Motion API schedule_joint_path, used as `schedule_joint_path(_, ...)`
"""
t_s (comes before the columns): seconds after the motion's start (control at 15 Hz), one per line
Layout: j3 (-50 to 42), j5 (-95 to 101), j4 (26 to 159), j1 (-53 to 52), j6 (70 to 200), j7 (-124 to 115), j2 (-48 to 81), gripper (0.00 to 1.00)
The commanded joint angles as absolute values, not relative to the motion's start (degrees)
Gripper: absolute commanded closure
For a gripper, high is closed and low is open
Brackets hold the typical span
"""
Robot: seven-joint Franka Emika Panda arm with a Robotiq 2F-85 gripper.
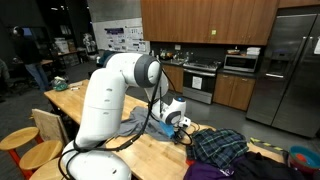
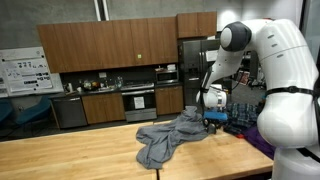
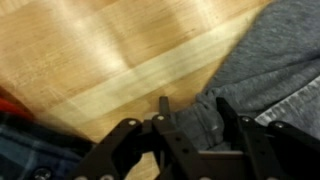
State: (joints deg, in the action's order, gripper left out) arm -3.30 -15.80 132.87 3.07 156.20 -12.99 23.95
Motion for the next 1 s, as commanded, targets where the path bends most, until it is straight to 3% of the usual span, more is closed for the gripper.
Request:
schedule_joint_path(0.0,-4.09,-14.52,134.33,2.10,157.65,-14.55,22.49,0.81)
schedule_joint_path(0.2,-3.84,-14.64,134.89,2.10,157.90,-14.00,21.75,0.98)
schedule_joint_path(0.93,-4.21,-16.96,145.43,6.15,150.84,-9.78,9.73,0.95)
